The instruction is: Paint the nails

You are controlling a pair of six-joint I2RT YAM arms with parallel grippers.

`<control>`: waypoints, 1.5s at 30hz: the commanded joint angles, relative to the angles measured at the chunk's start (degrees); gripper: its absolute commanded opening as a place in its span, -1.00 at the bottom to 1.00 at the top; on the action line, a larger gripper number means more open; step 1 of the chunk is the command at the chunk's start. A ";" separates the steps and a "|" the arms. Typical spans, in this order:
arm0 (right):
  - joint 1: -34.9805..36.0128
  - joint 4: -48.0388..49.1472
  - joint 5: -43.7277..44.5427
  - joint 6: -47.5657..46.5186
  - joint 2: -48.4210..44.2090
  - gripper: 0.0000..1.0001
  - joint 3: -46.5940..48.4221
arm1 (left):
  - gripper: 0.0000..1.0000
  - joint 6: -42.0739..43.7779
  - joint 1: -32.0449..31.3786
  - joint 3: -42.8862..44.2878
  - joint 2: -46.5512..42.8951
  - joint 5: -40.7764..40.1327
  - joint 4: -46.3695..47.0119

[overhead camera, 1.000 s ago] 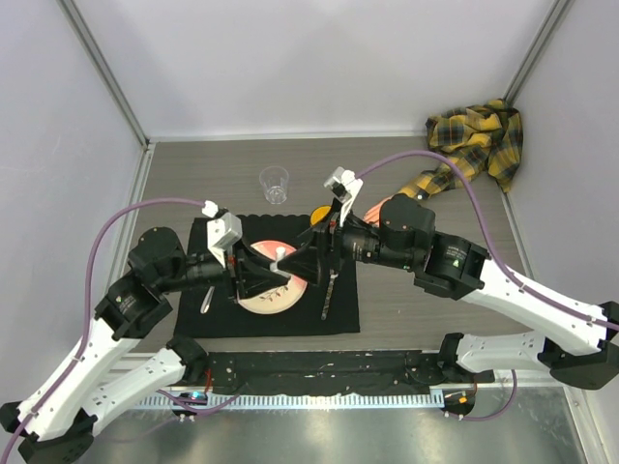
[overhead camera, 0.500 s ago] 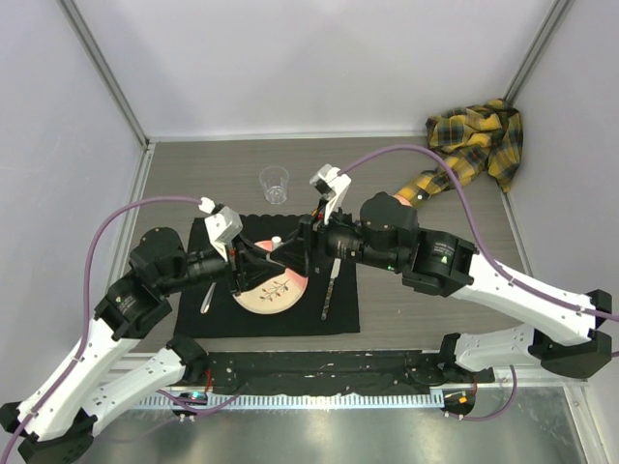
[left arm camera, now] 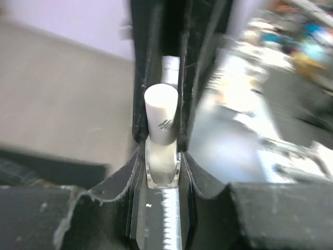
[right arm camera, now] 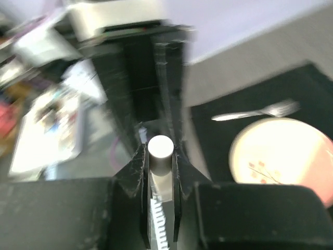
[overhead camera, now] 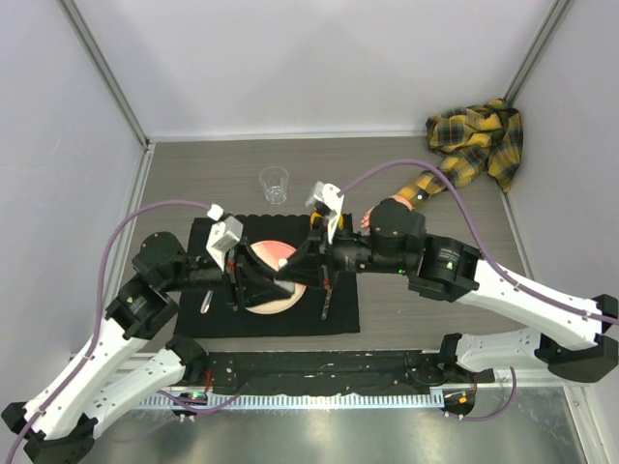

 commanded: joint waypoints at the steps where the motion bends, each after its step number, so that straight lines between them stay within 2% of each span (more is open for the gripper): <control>1: -2.25 15.78 -31.79 -1.30 -0.86 -0.99 -7.49 | -1.00 -20.65 -0.97 -5.81 -2.98 25.12 36.37; 3: -2.25 20.03 -36.12 1.43 -0.95 -0.99 -10.12 | -1.00 -18.48 -0.97 -5.13 -2.91 24.78 33.89; 5: -2.33 22.25 -34.56 1.54 -0.95 -0.99 -10.58 | -1.00 -12.26 -0.97 -1.88 -2.04 22.85 21.36; 6: -2.33 22.08 -33.94 1.53 -0.95 -0.99 -10.58 | -1.00 -7.09 -0.97 -0.83 -1.77 20.66 17.65; 8: -2.68 21.20 -31.92 1.53 -1.12 -0.99 -10.49 | -1.00 -4.68 -0.97 0.50 -1.24 18.28 11.57; 9: -2.77 20.76 -30.35 1.36 -1.30 -0.94 -9.80 | -1.00 -0.67 -0.97 1.29 -1.24 16.35 8.85; 10: -2.77 17.62 -27.03 1.10 -1.56 -0.70 -9.35 | -0.99 0.42 -0.97 2.34 -1.33 13.64 5.08; 12: -2.86 14.44 -22.36 -0.04 -2.00 -0.36 -7.52 | -0.99 3.58 -0.88 3.40 -1.50 9.06 1.11; 13: -2.86 10.69 -19.81 -0.14 -2.09 -0.09 -6.63 | -0.99 6.20 -0.97 4.19 -1.59 3.82 -2.30; 14: -2.77 8.73 -13.70 -0.40 -2.44 0.03 -5.75 | -0.99 7.54 -0.97 4.54 -1.50 1.68 -3.82; 17: -2.86 2.58 -4.27 -0.14 -3.49 0.38 -2.86 | -1.00 11.23 -0.97 5.42 -1.41 -7.91 -8.39; 20: -2.77 -1.56 0.15 0.31 -4.55 0.53 -1.01 | -1.00 13.78 -0.88 5.60 -1.06 -14.58 -11.39; 25: -2.69 -10.79 5.61 0.31 -3.41 0.54 6.01 | -0.99 15.72 -0.88 5.16 -1.68 -17.51 -11.74; 35: -2.69 -25.54 3.07 -0.22 9.50 0.34 24.21 | -0.99 15.81 -0.97 5.16 -1.15 -15.57 -12.88; 38: -2.69 -27.84 2.89 -0.40 12.50 0.32 27.65 | -1.00 15.72 -0.97 5.07 -1.68 -15.83 -13.24; 45: -2.77 -28.46 0.26 -1.37 15.49 0.13 30.46 | -0.99 15.63 -0.97 5.16 -1.59 -15.66 -13.59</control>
